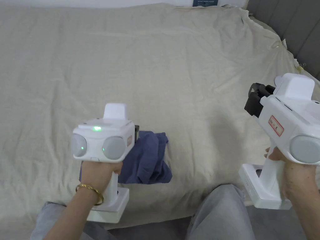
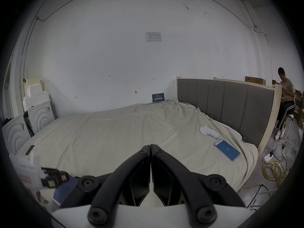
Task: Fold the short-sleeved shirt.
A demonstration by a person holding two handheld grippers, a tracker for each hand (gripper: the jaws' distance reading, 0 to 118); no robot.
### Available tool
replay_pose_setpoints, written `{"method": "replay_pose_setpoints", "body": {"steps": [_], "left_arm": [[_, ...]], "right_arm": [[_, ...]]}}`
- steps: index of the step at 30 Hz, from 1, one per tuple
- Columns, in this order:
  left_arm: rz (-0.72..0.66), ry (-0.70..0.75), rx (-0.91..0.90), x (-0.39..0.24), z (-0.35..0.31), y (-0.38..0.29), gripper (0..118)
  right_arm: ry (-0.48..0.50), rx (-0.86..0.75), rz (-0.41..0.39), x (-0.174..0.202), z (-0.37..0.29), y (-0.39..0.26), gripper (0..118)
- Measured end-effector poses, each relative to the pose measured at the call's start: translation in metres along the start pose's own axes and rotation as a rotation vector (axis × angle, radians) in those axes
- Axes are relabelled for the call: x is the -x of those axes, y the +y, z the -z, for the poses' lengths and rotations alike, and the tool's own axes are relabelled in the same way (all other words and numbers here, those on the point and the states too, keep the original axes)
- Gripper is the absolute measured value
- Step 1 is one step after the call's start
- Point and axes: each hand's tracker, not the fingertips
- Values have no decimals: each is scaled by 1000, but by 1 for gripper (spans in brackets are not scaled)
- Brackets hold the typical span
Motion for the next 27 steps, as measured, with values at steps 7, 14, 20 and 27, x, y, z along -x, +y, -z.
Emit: {"method": "replay_pose_setpoints", "body": {"steps": [7,14,20,27], "left_arm": [[65,-63,90,-49,15,-59,0],[95,38,103,-75,45,-66,0],[268,82,106,-92,49,-65,0],[-95,-146,55,-49,18,2,0]], "right_arm": [[-19,11,3,-10,0,-4,0],[-42,26,4,-20,-5,-7,0],[-46,36,24,-22,-3,-10,0],[-11,27,18,-5,-3,-6,0]]}}
